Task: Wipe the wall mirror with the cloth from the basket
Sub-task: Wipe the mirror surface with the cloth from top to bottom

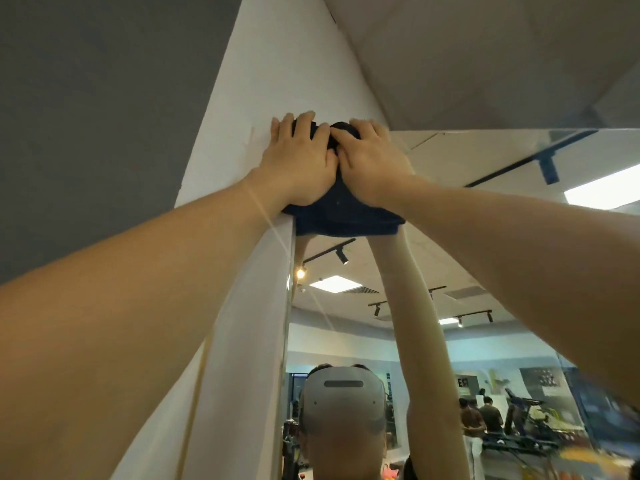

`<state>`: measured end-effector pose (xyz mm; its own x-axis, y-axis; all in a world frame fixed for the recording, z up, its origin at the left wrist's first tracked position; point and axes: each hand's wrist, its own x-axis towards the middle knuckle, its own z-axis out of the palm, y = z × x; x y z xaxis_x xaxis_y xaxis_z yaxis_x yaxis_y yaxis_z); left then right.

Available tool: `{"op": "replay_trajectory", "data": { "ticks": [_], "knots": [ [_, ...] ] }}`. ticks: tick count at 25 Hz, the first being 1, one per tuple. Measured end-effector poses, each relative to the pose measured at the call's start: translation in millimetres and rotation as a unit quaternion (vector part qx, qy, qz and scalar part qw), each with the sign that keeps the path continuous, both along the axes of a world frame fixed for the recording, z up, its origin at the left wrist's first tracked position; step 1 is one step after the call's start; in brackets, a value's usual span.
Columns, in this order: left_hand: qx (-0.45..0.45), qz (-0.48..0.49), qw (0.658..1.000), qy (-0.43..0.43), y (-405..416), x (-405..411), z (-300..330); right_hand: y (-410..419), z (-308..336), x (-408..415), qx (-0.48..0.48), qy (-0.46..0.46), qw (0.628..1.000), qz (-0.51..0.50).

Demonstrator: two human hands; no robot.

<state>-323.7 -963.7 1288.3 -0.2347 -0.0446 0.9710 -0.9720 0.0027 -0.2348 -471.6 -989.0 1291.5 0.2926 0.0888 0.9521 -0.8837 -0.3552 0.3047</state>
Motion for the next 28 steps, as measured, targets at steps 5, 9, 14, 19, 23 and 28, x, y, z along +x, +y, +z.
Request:
{"op": "replay_trajectory", "data": {
  "ticks": [5,9,14,19,23,28],
  "knots": [
    [0.002,0.026,1.000,-0.002,1.4,-5.7,16.8,2.4,15.2,-2.6,0.011,-0.009,1.000,-0.007],
    [-0.006,0.062,0.998,-0.004,4.1,-7.9,16.9,4.1,13.8,-5.7,0.012,-0.006,1.000,0.023],
    [0.003,0.017,1.000,-0.001,-1.8,-26.0,15.4,3.0,12.9,-27.4,0.004,0.003,1.000,0.009],
    [0.005,-0.026,1.000,0.008,-10.7,-64.5,15.0,-1.1,13.1,-66.2,0.011,-0.006,1.000,-0.001],
    [0.008,-0.038,0.999,0.006,-14.4,-98.8,16.1,0.1,10.1,-99.6,0.013,-0.008,1.000,-0.011],
    [0.008,-0.052,0.999,0.005,-21.6,-155.2,17.7,-3.5,5.4,-154.5,0.018,-0.027,0.999,-0.003]
  ]
}}
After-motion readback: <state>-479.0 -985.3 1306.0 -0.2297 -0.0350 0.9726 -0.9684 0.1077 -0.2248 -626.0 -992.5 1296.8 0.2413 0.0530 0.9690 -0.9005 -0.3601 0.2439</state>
